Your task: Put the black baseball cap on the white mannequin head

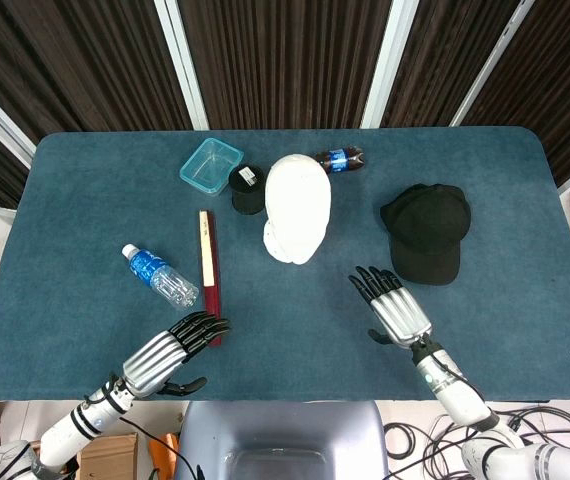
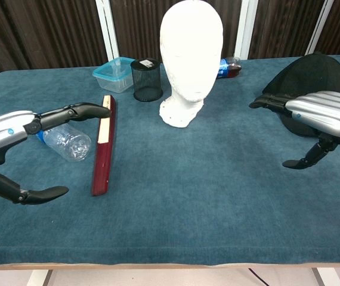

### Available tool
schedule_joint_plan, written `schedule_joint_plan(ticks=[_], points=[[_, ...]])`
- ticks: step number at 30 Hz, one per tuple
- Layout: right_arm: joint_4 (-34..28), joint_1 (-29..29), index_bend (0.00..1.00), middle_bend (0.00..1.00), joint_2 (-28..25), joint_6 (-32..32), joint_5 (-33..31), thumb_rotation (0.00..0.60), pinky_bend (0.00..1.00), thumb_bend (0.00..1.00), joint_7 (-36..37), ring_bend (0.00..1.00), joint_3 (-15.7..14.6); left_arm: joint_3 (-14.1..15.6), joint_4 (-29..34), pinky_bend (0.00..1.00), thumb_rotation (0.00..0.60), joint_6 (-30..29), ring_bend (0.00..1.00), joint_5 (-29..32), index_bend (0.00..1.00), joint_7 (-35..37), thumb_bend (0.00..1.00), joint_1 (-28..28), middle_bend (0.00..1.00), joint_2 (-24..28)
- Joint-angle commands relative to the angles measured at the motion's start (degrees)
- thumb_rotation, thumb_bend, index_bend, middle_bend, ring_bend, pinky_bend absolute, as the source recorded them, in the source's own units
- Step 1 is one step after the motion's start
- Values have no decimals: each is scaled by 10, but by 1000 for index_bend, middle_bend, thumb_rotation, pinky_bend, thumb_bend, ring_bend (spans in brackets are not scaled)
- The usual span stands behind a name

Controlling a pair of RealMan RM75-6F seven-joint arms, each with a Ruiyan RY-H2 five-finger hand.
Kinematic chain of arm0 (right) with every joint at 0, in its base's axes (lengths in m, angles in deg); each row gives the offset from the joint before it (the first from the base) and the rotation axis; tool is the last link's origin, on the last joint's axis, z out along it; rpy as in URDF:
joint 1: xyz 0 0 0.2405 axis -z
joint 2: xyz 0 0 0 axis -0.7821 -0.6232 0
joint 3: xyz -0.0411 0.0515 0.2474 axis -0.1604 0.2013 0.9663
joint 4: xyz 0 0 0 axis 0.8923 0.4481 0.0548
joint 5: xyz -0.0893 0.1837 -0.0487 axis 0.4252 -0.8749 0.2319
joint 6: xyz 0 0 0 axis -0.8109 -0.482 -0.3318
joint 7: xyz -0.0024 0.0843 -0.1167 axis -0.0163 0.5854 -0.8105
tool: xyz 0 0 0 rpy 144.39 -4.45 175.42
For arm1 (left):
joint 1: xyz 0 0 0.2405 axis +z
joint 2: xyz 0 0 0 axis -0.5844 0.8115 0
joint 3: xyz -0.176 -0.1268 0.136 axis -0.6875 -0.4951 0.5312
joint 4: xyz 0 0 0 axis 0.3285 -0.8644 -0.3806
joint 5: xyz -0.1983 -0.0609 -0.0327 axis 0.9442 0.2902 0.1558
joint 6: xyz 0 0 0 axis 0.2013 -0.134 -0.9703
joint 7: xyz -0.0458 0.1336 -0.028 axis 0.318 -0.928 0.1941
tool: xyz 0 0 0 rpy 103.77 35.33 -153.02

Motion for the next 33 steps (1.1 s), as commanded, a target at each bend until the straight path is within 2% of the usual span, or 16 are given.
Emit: schedule_joint_plan(ticks=[1,6,10,13,16,21,26,33], points=[[1,-3,17,0,0,0,-4,600,134,139,-2,0,-2,1,1,83,600,-1,38,2,0,-2,339,-1,57,1],[4,2,40,0,-7,-25,-6,600,134,139,-5,0,-4,10,3,83,600,-16,38,1,0,-26,331,7,57,17],[22,27,85,24,-33,-84,-5,600,132,138,16,0,4,23,-1,82,600,-54,38,4,0,-79,321,41,57,52],[64,48,144,66,-42,-130,-3,600,132,139,27,0,9,32,-11,81,600,-88,38,8,0,-107,316,71,57,69],[129,57,197,106,-33,-143,-22,600,132,137,40,0,15,41,-30,80,600,-117,39,9,0,-116,316,96,57,74],[261,55,290,174,23,-140,-48,600,132,138,105,36,30,46,-92,80,600,-172,39,7,0,-142,315,141,57,55],[410,43,368,230,100,-133,-41,600,131,138,179,75,26,33,-161,76,600,-240,40,31,0,-159,317,194,60,31],[526,28,401,256,178,-127,-27,600,131,138,222,94,16,30,-215,73,600,-267,40,52,0,-103,317,224,61,13]])
